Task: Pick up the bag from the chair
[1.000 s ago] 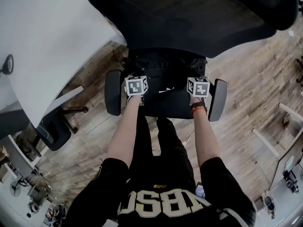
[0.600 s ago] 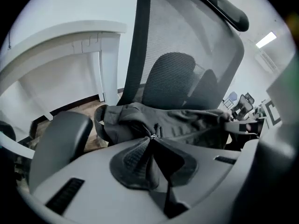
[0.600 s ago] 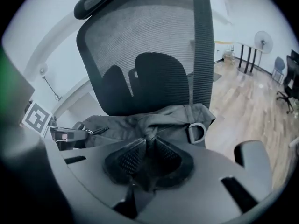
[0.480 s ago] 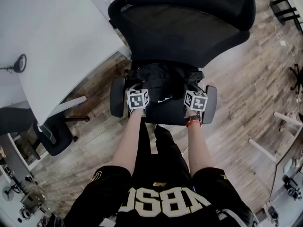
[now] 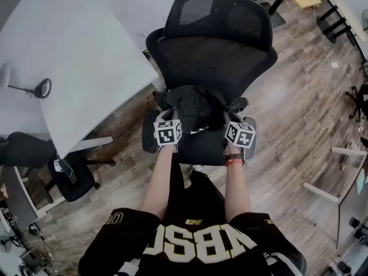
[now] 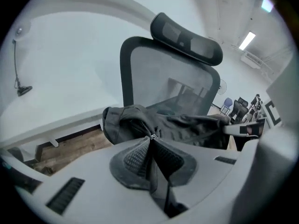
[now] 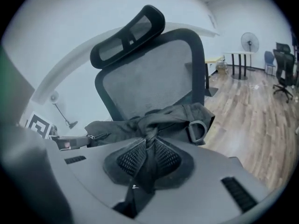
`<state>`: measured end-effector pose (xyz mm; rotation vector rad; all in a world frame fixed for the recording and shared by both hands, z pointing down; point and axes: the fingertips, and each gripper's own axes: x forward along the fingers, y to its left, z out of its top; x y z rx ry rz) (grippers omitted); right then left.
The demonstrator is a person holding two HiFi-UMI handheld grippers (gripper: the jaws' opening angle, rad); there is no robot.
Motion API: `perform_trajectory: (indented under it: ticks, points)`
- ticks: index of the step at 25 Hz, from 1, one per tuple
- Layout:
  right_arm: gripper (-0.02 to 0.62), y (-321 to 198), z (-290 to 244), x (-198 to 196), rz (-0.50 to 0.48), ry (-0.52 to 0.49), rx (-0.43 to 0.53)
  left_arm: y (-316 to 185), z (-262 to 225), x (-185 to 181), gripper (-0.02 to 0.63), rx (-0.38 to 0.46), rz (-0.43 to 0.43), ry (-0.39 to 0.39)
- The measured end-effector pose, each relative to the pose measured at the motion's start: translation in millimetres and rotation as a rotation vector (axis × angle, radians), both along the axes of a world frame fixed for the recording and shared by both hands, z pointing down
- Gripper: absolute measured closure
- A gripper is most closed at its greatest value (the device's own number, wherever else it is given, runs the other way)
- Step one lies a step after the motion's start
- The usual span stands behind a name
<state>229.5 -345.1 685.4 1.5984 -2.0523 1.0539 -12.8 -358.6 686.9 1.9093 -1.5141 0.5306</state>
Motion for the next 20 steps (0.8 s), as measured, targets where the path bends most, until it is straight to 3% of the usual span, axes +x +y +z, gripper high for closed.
perform_trajectory:
  ticks: [9, 17, 20]
  points:
    - [0.538, -9.8, -108.6, -6.9, -0.005, 0.024, 0.235, -17.6, -112.1, -2.6, 0.569, 0.193, 0.008, 0.038]
    - [0.538, -29.3, -195.2, -28.0, -0.002, -0.017, 0.384, -33.1, -201.2, -13.8, 0.569, 0.363, 0.010, 0.053]
    - [0.538, -41.2, -235.7, -30.0, -0.007, 0.010, 0.449, -40.0, -239.1, -10.7, 0.569, 0.433, 0.004, 0.070]
